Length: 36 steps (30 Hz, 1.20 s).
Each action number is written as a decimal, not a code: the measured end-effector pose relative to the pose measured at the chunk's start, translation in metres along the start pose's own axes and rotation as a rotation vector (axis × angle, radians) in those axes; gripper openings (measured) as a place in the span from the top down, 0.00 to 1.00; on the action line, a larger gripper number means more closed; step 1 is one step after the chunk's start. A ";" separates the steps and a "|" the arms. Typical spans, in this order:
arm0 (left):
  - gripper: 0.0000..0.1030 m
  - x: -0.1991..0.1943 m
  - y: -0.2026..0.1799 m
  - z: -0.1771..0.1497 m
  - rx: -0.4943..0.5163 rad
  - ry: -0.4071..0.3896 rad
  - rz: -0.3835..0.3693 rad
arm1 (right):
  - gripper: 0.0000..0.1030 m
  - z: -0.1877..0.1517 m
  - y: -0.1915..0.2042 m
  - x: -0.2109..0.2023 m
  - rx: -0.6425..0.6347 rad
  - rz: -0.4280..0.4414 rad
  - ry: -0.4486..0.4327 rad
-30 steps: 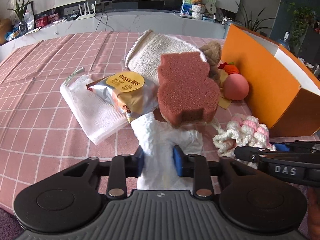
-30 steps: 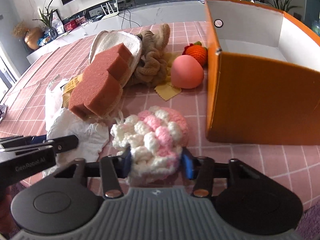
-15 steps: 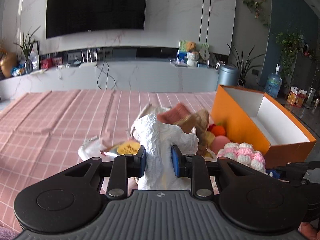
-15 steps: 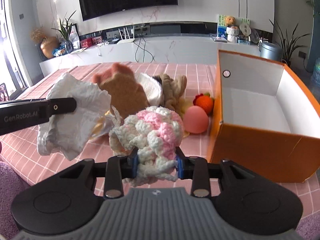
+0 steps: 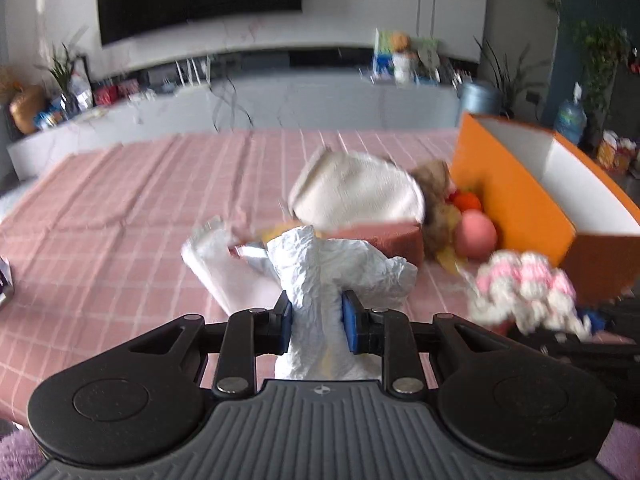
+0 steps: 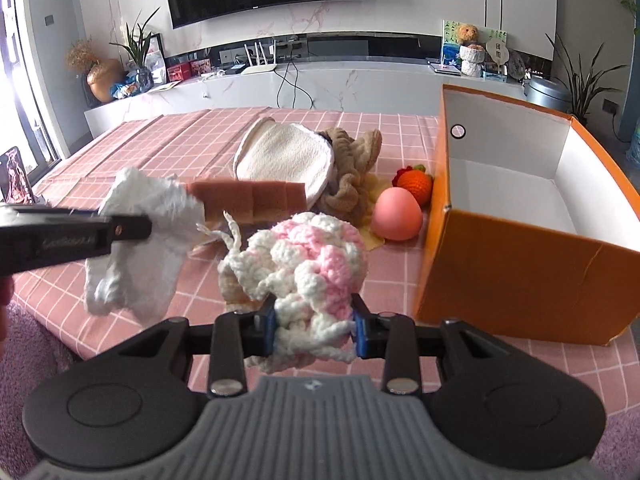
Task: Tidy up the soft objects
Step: 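Lift the crocheted pouch with the right gripper while the left gripper lifts the plastic bag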
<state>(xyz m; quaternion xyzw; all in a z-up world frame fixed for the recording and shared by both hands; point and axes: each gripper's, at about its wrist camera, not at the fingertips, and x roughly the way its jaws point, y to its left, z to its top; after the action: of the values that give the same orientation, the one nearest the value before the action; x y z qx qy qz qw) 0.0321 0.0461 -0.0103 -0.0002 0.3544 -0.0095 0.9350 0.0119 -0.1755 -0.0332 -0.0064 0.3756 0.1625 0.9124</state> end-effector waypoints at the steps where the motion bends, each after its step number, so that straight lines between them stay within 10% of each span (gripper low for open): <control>1: 0.72 -0.001 0.000 -0.004 -0.002 0.036 -0.021 | 0.66 -0.001 0.000 0.000 0.001 0.000 0.009; 9: 0.72 -0.008 -0.001 -0.030 -0.015 0.171 -0.061 | 0.66 -0.009 -0.004 -0.005 0.011 -0.020 0.024; 26: 0.72 -0.030 -0.059 0.040 0.057 -0.048 -0.248 | 0.66 0.040 -0.054 -0.068 -0.043 -0.052 -0.083; 36: 0.72 -0.001 -0.123 0.101 0.143 -0.064 -0.413 | 0.66 0.096 -0.138 -0.071 -0.105 -0.116 0.005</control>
<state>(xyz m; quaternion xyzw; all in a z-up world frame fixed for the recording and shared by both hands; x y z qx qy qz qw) 0.0960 -0.0773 0.0664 -0.0067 0.3156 -0.2261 0.9215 0.0717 -0.3138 0.0693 -0.0764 0.3679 0.1290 0.9177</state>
